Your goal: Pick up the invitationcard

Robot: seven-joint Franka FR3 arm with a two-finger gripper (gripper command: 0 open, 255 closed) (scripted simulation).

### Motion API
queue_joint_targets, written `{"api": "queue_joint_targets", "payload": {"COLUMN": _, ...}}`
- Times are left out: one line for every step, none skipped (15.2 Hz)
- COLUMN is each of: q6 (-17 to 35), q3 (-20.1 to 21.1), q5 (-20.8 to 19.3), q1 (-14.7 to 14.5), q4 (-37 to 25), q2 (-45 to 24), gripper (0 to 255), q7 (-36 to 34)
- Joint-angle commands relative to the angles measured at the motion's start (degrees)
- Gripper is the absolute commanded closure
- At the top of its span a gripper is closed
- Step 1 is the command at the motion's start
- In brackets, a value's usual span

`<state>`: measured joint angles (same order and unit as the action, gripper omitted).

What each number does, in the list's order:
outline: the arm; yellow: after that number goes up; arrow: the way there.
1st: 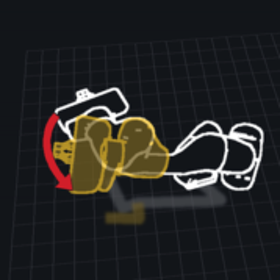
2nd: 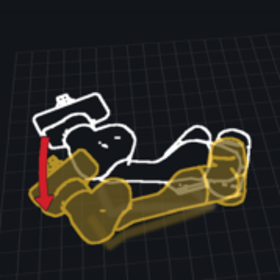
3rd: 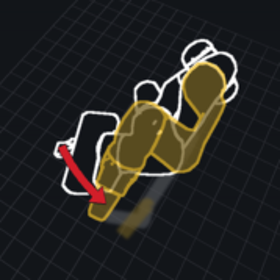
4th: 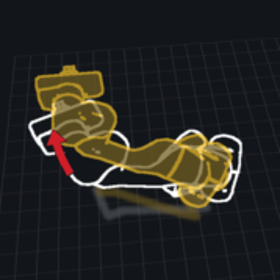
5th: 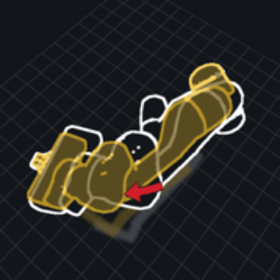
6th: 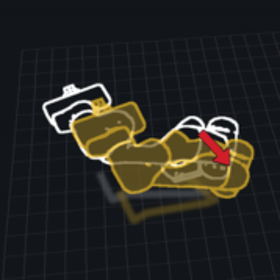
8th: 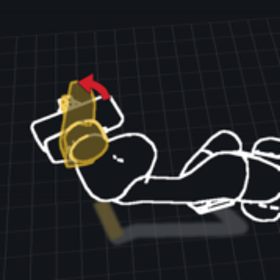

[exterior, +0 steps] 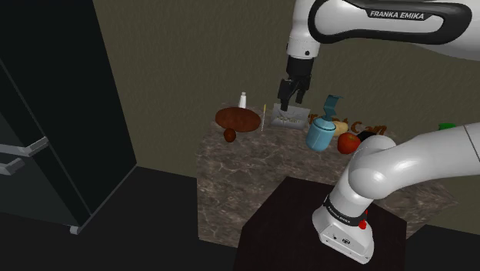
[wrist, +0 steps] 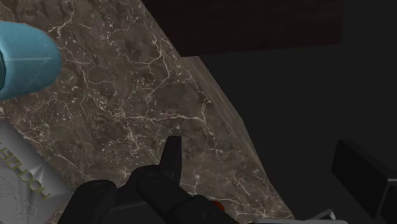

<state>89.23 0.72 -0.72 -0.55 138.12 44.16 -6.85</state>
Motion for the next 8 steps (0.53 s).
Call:
{"api": "queue_joint_targets", "payload": {"q6": 0.0, "q3": 0.0, "q5": 0.0, "q1": 0.0, "q4": 0.0, "q2": 0.0, "gripper": 0, "q7": 0.0}}
{"api": "queue_joint_targets", "payload": {"q6": 1.09, "q3": -1.55, "q5": -1.03, "q1": 0.15, "q4": 0.84, "q2": 0.28, "gripper": 0, "q7": 2.51}}
{"api": "queue_joint_targets", "payload": {"q6": 2.23, "q3": -3.14, "q5": -2.06, "q1": 0.29, "q4": 1.58, "q2": 0.43, "gripper": 0, "q7": 5.01}}
{"api": "queue_joint_targets", "payload": {"q6": 3.4, "q3": -4.75, "q5": -3.08, "q1": 0.43, "q4": 2.22, "q2": 0.44, "gripper": 0, "q7": 7.5}}
{"api": "queue_joint_targets", "payload": {"q6": 4.62, "q3": -6.38, "q5": -4.07, "q1": 0.57, "q4": 2.75, "q2": 0.32, "gripper": 0, "q7": 9.99}}
{"api": "queue_joint_targets", "payload": {"q6": 5.87, "q3": -8.03, "q5": -5.03, "q1": 0.68, "q4": 3.16, "q2": 0.05, "gripper": 0, "q7": 12.47}}
{"api": "queue_joint_targets", "payload": {"q6": 7.16, "q3": -9.69, "q5": -5.94, "q1": 0.79, "q4": 3.47, "q2": -0.35, "gripper": 0, "q7": 14.95}}
{"api": "queue_joint_targets", "payload": {"q6": 8.47, "q3": -11.36, "q5": -6.8, "q1": 0.88, "q4": 3.67, "q2": -0.9, "gripper": 0, "q7": 17.43}}
